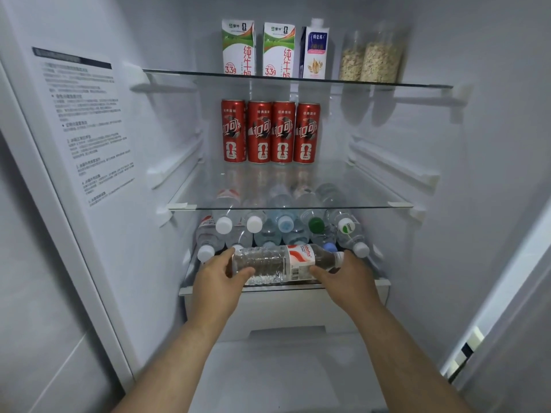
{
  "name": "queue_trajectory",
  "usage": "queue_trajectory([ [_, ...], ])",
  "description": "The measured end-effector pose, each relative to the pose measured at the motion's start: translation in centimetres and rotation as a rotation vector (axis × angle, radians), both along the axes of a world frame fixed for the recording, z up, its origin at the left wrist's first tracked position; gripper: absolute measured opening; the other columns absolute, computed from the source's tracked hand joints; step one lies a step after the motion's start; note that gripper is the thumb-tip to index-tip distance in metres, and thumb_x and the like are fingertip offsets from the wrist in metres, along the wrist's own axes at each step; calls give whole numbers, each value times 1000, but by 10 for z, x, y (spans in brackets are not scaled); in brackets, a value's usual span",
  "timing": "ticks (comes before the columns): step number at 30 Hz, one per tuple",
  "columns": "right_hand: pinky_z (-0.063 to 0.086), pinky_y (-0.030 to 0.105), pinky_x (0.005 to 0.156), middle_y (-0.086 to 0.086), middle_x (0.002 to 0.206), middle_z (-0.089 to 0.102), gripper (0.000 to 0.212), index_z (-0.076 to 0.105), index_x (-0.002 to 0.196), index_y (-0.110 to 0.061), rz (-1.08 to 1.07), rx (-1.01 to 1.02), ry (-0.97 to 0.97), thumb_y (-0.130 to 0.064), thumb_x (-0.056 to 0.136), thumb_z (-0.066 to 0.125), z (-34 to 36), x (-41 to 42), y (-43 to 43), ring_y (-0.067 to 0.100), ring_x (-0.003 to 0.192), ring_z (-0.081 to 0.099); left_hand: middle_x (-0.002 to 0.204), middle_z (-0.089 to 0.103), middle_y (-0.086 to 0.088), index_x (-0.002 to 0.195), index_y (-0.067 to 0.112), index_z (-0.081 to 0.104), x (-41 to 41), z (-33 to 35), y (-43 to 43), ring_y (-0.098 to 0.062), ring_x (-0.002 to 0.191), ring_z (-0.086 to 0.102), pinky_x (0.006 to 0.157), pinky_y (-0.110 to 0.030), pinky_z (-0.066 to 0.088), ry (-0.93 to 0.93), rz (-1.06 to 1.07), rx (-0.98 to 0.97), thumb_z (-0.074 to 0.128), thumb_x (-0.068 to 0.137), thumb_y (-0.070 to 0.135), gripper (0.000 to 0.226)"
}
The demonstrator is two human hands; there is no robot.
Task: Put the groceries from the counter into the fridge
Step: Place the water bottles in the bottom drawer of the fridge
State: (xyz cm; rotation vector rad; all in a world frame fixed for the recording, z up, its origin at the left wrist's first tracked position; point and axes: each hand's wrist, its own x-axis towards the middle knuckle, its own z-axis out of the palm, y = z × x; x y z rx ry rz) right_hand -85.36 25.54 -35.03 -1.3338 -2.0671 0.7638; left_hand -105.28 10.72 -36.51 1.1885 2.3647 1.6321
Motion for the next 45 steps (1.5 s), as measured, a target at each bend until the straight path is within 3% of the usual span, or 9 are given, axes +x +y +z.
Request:
queue_trajectory([
  [3, 55, 42, 91, -2, 118, 62, 66, 53, 119, -24, -10, 19, 22, -61, 68, 75, 0, 4, -3, 20, 109, 60, 117, 68, 7, 136, 22, 57, 3, -1, 2, -11, 107, 62, 96, -35, 52, -19, -39, 10, 83, 75, 32, 67],
  [6, 53, 43, 94, 3, 126, 55, 63, 51, 121, -20, -6, 84, -30, -58, 76, 72, -2, 6, -1, 24, 113, 57, 114, 66, 6, 136, 19, 56, 4, -1, 5, -10, 105, 61, 92, -27, 50, 11, -49, 10, 85, 74, 28, 70],
  [13, 49, 44, 100, 7, 136, 47, 77, 44, 133, -19, 30, 90, -96, -63, 76, 69, -1, 7, 3, 26, 120, 53, 115, 56, 7, 140, 17, 50, 1, -2, 5, -11, 104, 55, 95, -27, 47, 32, -93, -20, 86, 73, 27, 77],
  [18, 32, 40, 112, 5, 149, 29, 99, 25, 151, -31, 91, 183, -197, -65, 71, 73, -1, 7, -5, 28, 138, 30, 128, 49, 11, 147, 27, 37, 3, -3, 3, -3, 113, 47, 96, -22, 41, 123, -120, -112, 89, 67, 32, 96],
  [26, 37, 38, 109, 3, 150, 26, 100, 25, 152, -33, 78, 200, -162, -60, 71, 77, -6, 6, -6, 26, 133, 38, 121, 51, 6, 142, 28, 41, -1, -4, 7, -11, 111, 51, 95, -24, 42, 185, -130, -147, 88, 69, 31, 87],
  [30, 36, 40, 111, 1, 153, 23, 92, 25, 152, -35, 95, 180, -116, -58, 76, 74, -6, 8, -8, 26, 137, 35, 124, 56, 11, 140, 33, 43, -6, -6, 4, -8, 114, 55, 101, -32, 47, 75, -177, -132, 85, 69, 39, 82],
  [35, 43, 43, 107, 2, 148, 36, 76, 41, 144, -27, 73, 185, -7, -54, 80, 72, -8, 8, -7, 24, 133, 42, 98, 69, 7, 103, 30, 61, -8, -10, 7, -13, 92, 66, 85, -44, 56, -25, -138, -50, 83, 71, 31, 39],
  [41, 40, 43, 109, 4, 152, 32, 77, 39, 146, -21, 52, 207, -53, -53, 83, 70, -7, 7, -7, 25, 136, 39, 91, 67, 4, 97, 26, 63, -9, -14, 10, -15, 85, 65, 78, -43, 56, 9, -131, -66, 75, 66, 52, 42],
  [45, 39, 41, 108, 4, 152, 31, 75, 38, 146, -23, 49, 198, -75, -53, 85, 68, -7, 6, -7, 25, 136, 39, 89, 62, 3, 95, 24, 62, -9, -13, 11, -16, 82, 62, 75, -43, 54, 60, -124, -85, 75, 69, 48, 38],
])
